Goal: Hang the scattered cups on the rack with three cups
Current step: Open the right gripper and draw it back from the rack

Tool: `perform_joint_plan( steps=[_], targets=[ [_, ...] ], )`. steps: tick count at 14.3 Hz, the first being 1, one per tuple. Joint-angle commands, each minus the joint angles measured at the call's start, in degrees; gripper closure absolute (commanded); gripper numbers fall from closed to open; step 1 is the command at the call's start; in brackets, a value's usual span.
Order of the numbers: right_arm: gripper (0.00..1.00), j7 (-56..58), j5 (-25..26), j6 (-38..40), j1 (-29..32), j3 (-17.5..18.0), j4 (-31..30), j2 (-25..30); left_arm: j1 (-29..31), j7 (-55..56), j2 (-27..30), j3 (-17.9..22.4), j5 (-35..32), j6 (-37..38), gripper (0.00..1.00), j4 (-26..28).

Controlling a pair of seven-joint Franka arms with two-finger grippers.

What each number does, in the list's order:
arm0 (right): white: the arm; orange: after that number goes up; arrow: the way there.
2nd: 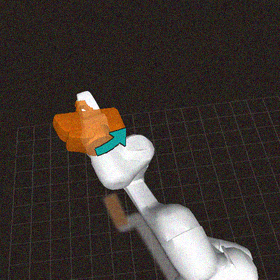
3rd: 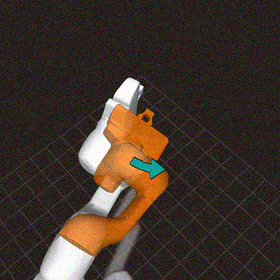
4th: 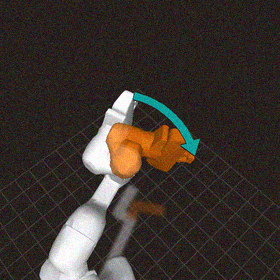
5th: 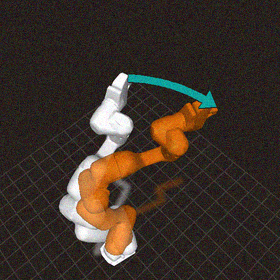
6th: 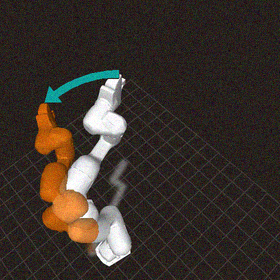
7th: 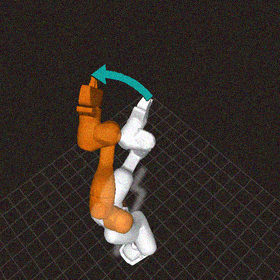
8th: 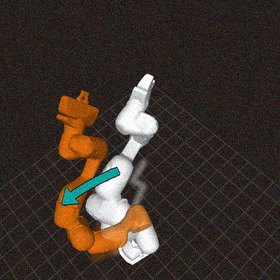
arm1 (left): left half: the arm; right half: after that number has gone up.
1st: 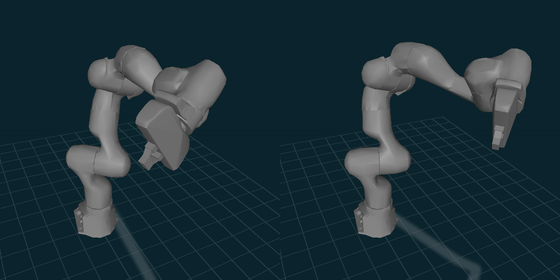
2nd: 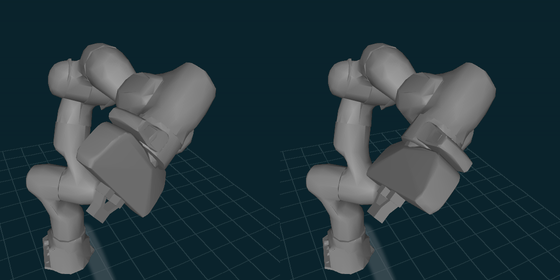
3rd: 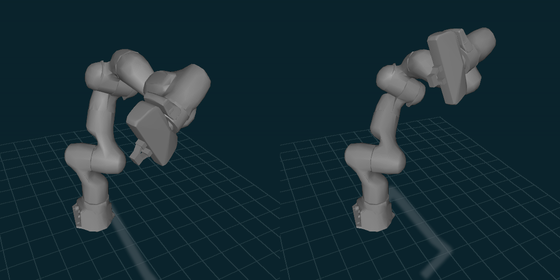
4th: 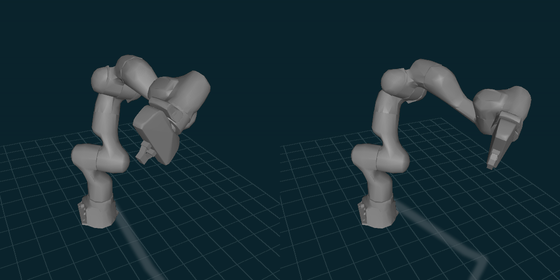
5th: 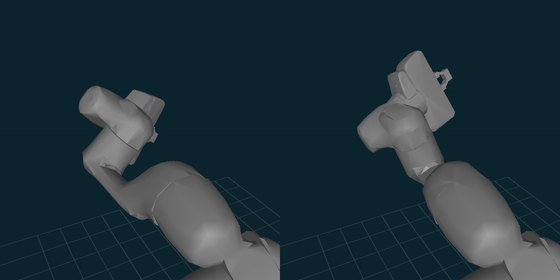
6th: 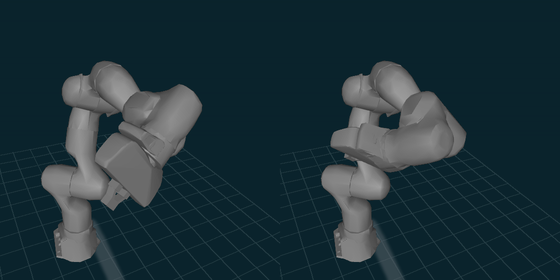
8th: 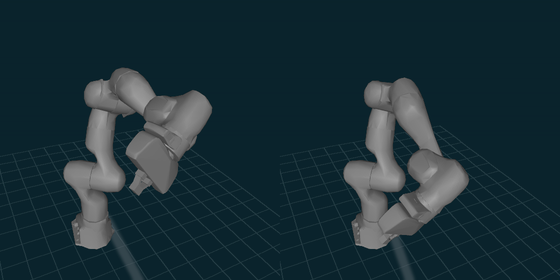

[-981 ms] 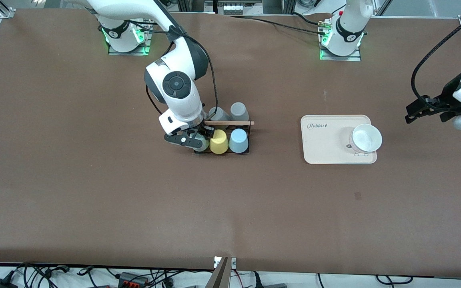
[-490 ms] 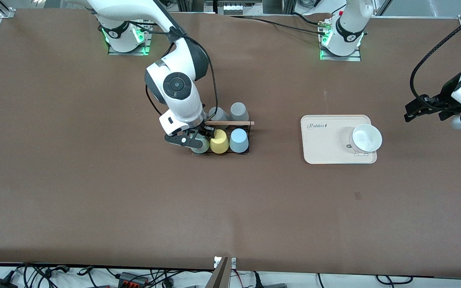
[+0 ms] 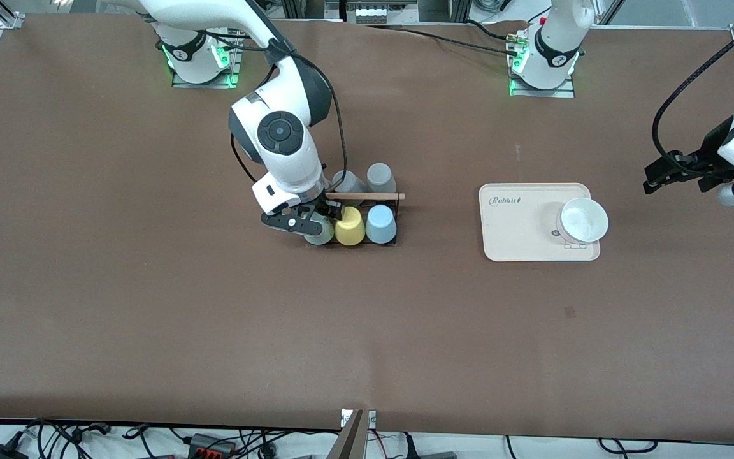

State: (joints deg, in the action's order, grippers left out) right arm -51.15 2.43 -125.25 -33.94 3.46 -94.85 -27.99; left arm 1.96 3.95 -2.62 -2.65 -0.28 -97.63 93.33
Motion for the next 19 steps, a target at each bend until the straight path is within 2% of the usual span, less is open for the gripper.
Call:
perform_joint_plan(
  steps=[1, 4, 5, 6, 9, 11, 15, 19],
  targets=[
    [0.17, 0.26, -0.05, 3.6, -0.16, -0.29, 0.45, 3.28, -0.03, -0.43, 0.51, -0.34, -1.04, 0.6, 0.0, -0.43],
    [0.16, 0.52, -0.23, 6.5, 1.15, 0.32, 0.45, 6.44, -0.03, -0.43, 0.51, -0.25, -1.04, 0.51, 0.0, -0.43],
    [0.04, 0.52, -0.23, 7.29, 2.12, 0.32, 0.45, 7.32, -0.03, -0.43, 0.51, -0.25, -1.04, 0.51, 0.0, -0.43],
    [0.0, 0.7, -0.23, 7.73, 3.35, 0.32, 0.37, 7.85, -0.03, -0.43, 0.51, -0.25, -1.04, 0.6, 0.0, -0.43],
    [0.0, 2.01, -0.14, 7.91, 7.47, 0.23, 0.45, 10.13, -0.03, -0.43, 0.51, -0.25, -1.04, 0.51, 0.0, -0.43],
    [0.0, 4.28, -0.05, 9.4, 12.38, 0.23, 0.45, 12.94, -0.03, -0.43, 0.51, -0.25, -1.04, 0.51, 0.0, -0.43],
    [0.0, 25.78, -0.67, 16.77, 22.84, 0.15, 0.45, 19.53, -0.03, -0.52, 0.51, -0.25, -1.13, -0.54, 0.0, -0.43],
    [0.0, 41.7, -0.67, 25.55, 33.39, -0.73, 1.59, 24.9, -0.03, -0.43, 0.51, -0.25, -1.13, -0.19, 0.0, -0.34]
  ],
)
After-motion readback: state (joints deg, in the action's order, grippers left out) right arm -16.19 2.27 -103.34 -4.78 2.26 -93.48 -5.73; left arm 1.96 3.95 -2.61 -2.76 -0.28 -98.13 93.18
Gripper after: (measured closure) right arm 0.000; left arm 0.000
